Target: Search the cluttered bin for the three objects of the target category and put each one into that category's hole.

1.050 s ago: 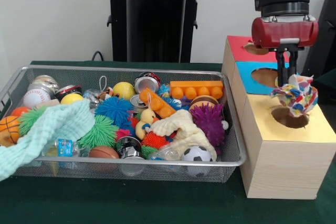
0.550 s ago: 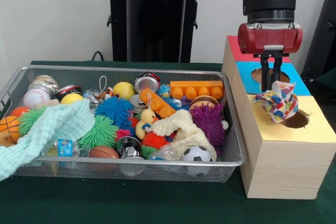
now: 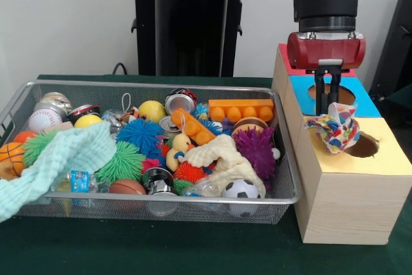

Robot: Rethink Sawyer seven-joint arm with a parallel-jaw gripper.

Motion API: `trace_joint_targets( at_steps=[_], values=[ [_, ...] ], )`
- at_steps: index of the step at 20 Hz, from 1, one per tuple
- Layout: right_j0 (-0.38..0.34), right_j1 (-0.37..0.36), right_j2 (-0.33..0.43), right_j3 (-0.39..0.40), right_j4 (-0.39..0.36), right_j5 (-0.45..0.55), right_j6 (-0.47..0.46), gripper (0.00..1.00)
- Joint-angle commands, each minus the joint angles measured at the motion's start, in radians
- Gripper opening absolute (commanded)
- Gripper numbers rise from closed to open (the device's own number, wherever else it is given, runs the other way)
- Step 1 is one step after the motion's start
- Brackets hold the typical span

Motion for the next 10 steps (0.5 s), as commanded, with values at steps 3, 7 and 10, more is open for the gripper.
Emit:
trace_joint_targets(
  at_steps=[3,7,10],
  values=[
    [0.09,0.044,-0.033,-0.055,0.104,0.001,0.246,0.0],
    [0.133,0.051,-0.068,-0.071,0.143,0.011,0.243,0.0],
    [0.146,0.063,-0.079,-0.08,0.158,0.005,0.231,0.0]
  ],
)
